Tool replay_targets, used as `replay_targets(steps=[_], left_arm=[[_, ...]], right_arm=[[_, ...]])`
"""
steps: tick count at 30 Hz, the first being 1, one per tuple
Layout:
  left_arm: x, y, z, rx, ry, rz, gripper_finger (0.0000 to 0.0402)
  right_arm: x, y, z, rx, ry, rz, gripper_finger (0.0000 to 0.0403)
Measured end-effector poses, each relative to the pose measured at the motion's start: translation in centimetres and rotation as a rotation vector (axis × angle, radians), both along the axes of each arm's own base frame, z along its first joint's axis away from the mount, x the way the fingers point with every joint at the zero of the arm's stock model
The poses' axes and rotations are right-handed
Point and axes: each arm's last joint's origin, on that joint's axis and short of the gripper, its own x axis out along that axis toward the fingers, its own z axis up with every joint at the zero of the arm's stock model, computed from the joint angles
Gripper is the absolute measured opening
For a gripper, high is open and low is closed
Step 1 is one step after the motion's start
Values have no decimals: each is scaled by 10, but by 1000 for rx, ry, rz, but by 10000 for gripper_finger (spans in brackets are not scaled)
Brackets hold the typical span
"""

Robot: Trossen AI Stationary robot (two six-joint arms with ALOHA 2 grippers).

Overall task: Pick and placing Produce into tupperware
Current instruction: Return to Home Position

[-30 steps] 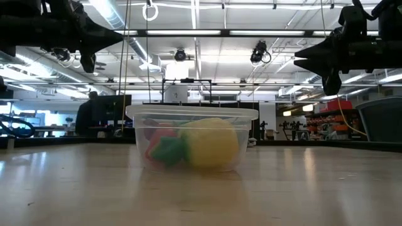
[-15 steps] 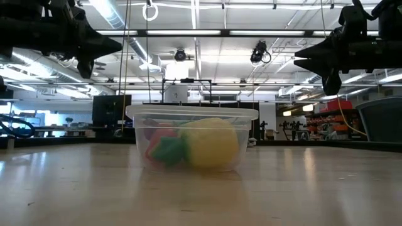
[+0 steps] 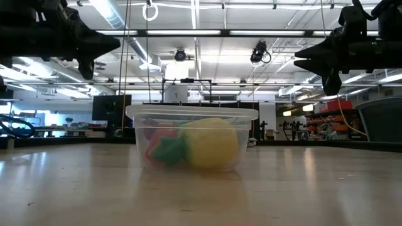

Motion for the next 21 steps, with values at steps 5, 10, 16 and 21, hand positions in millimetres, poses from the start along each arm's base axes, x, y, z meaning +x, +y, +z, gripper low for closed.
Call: replay_targets(steps=[5, 10, 16, 21], left_arm=[[1, 0, -8, -34, 79, -5, 23], [1, -1, -22, -104, 206, -15, 18], [0, -1, -31, -153, 290, -10, 24], [0, -1, -31, -155, 292, -9, 32]], right_arm=[[0, 0, 0, 0, 0, -1, 107], [0, 0, 0, 0, 0, -1, 108], [0, 0, 0, 0, 0, -1, 108], [0, 0, 1, -1, -6, 1, 107]])
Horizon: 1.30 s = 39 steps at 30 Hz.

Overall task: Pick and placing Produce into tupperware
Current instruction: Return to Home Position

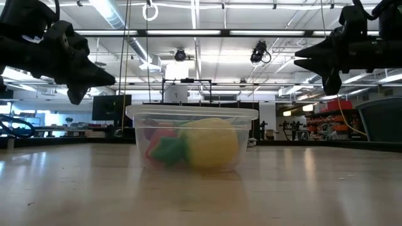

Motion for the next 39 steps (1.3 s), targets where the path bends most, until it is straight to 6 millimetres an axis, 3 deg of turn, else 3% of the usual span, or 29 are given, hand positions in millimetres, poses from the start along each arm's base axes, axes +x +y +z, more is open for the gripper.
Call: replay_targets(steps=[10, 25, 39], left_arm=[[-1, 0, 1, 2, -14, -1, 30], [-20, -5, 27, 20, -301, -34, 37], [-26, -5, 34, 25, -381, -34, 24]], right_arm=[[-13, 10, 17, -33, -174, 62, 109], [-36, 14, 35, -77, -404, 62, 110], [-32, 13, 32, -68, -357, 62, 110]])
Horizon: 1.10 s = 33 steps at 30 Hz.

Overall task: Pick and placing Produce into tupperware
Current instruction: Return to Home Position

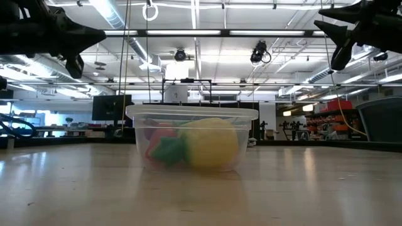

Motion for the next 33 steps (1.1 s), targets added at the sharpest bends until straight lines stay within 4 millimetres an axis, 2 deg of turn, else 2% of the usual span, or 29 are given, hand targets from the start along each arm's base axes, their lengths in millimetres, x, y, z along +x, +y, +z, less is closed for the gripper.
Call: replay_targets(steps=[14, 26, 33], left_arm=[[0, 0, 0, 0, 2, 0, 38], [0, 0, 0, 0, 2, 0, 25], [0, 0, 0, 0, 2, 4, 35]], right_arm=[[5, -1, -4, 8, 49, 0, 110], [5, -1, -4, 8, 49, 0, 110], [5, -1, -4, 8, 49, 0, 110]])
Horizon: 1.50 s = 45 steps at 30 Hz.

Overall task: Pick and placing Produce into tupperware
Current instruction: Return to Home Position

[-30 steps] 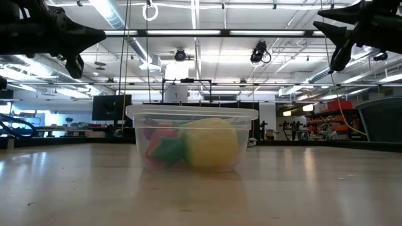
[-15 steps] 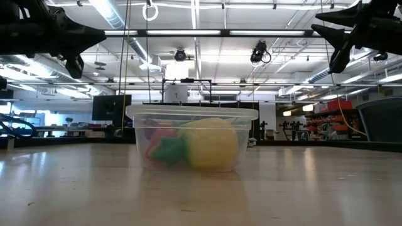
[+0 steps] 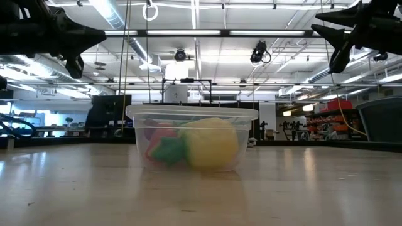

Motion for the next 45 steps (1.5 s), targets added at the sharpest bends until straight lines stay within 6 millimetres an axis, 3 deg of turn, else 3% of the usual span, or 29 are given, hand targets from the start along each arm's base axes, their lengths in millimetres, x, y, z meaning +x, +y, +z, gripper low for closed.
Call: replay_targets(steps=[45], left_arm=[[0, 0, 0, 0, 0, 0, 32]], right_arm=[[0, 0, 0, 0, 0, 0, 110]])
